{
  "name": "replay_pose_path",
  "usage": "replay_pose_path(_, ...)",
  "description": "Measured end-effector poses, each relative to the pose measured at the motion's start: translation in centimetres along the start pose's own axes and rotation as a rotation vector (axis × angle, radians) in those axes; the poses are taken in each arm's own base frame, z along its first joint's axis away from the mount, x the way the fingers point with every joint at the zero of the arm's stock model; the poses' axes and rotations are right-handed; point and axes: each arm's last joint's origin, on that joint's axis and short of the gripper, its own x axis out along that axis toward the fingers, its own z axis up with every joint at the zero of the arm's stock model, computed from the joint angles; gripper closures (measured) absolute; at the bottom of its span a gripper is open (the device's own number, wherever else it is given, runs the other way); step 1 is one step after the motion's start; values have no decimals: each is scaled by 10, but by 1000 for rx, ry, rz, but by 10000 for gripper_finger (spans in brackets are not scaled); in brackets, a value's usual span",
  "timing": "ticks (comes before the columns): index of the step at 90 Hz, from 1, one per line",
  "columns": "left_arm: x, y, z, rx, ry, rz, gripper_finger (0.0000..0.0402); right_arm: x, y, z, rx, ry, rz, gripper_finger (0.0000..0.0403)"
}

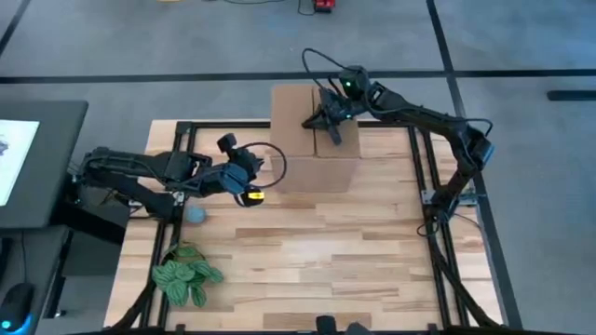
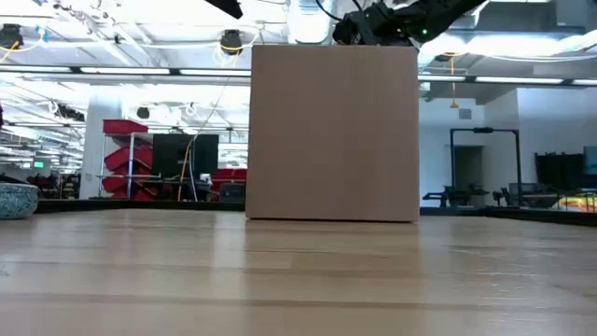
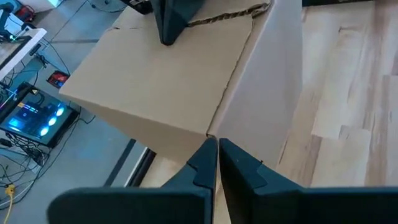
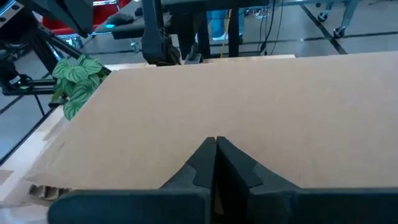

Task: Wrap mug
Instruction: Close the cardboard box

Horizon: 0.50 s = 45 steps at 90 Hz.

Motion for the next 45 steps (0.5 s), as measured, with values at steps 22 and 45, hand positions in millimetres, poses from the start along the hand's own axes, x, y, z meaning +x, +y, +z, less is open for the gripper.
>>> replay_pose_path(22, 0, 0, 1, 4, -7, 4, 402, 3, 3, 2, 2, -11, 6, 403)
replay_pose_path(45, 0, 0, 1, 4, -8, 5, 402, 5, 4, 5, -7, -37, 14, 403)
